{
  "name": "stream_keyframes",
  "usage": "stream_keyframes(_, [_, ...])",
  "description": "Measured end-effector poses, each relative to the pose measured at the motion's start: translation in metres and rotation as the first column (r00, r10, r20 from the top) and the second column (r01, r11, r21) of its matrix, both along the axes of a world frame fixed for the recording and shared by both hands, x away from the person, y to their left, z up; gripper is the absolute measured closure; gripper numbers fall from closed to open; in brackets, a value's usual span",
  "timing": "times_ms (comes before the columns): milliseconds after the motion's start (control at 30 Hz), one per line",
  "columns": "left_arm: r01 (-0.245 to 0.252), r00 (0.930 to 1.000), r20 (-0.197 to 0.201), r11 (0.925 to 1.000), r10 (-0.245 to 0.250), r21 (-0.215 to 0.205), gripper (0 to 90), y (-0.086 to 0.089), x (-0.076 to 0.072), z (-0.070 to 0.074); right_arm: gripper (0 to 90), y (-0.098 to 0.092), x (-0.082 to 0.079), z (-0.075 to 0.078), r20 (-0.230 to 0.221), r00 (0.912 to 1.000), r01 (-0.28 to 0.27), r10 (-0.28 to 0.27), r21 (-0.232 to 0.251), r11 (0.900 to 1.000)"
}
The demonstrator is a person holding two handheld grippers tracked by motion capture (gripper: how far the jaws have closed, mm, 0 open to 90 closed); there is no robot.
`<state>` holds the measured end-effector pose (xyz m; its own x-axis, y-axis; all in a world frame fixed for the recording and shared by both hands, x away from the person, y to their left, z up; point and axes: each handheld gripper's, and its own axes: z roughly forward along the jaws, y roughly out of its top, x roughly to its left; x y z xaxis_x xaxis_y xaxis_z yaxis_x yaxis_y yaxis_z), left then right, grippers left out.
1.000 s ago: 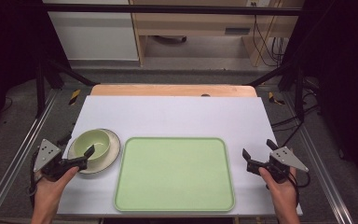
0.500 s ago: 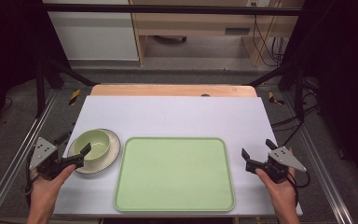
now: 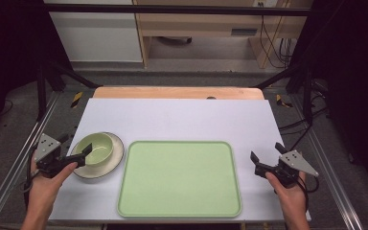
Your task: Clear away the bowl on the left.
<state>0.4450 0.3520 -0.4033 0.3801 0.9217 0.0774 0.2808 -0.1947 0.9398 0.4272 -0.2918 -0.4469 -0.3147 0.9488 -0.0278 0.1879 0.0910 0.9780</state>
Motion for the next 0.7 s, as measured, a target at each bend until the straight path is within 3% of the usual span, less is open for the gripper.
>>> stream_keyframes(200, [-0.020,0.9994,-0.028,0.9998,0.021,0.004,7.9,0.006,0.002,0.001,5.4,0.002,0.000,0.001,0.000,1.0000,-0.005,0.005,0.004,1.000])
stream_keyframes(400, [-0.033,0.9989,-0.032,0.9994,0.033,0.012,8.4,0.011,0.000,0.001,5.5,0.003,0.000,0.000,-0.001,1.0000,-0.008,0.008,-0.004,1.000])
stream_keyframes(700, [-0.048,0.9952,-0.082,0.9971,0.052,0.059,11.5,0.018,0.001,0.004,5.6,0.003,0.000,0.001,-0.003,1.0000,-0.006,0.006,0.000,1.000])
